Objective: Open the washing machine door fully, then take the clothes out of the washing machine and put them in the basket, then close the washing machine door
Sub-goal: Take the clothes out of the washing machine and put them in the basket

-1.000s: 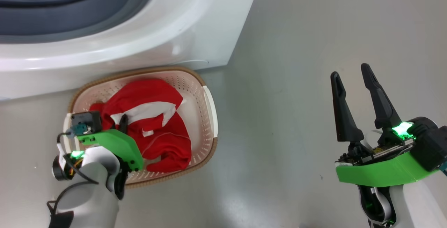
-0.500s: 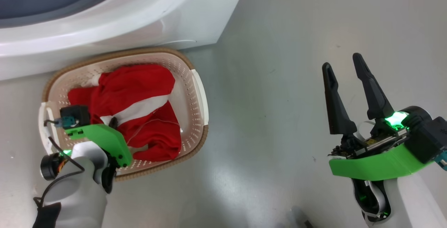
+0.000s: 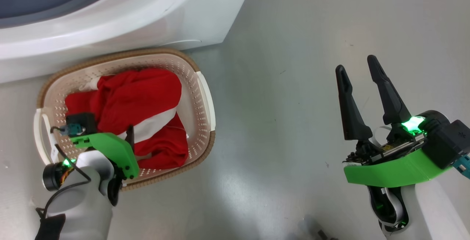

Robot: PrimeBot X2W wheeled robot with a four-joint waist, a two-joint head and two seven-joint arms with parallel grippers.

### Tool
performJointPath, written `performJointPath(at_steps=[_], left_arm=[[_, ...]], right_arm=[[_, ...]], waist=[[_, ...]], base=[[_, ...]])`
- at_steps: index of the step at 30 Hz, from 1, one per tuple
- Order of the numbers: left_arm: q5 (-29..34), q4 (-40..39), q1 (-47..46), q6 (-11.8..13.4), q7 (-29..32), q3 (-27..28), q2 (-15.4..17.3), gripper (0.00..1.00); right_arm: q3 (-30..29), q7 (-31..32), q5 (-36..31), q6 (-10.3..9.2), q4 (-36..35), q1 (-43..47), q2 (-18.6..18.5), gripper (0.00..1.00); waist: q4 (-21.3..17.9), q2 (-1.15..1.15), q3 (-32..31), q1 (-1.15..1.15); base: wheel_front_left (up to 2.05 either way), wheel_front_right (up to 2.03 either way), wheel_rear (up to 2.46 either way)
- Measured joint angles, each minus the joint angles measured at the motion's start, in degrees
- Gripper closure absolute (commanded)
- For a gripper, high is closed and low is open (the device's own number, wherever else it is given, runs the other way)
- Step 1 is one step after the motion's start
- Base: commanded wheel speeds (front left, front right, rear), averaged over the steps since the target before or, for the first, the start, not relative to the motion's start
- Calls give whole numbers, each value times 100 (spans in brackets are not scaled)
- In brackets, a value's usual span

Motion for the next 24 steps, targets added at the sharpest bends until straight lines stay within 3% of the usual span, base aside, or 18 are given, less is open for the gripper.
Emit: performJointPath(at_steps=[16, 21, 24], left_arm=[[-31, -142, 209, 79, -1022, -92, -168, 0], [-110, -657, 584, -65, -1102, -71, -222, 0], [-90, -1421, 901, -65, -1110, -20, -235, 0]], right_arm=[[-210, -1, -40, 0, 235, 124, 0, 0], [-369, 0, -120, 0, 341, 347, 1, 0], [-450, 0, -202, 0, 391, 470, 1, 0]], waist=[[234, 0, -642, 0], [321, 0, -999, 0], [372, 0, -1227, 0]], base=[[0, 0, 0], [0, 0, 0], [0, 0, 0]])
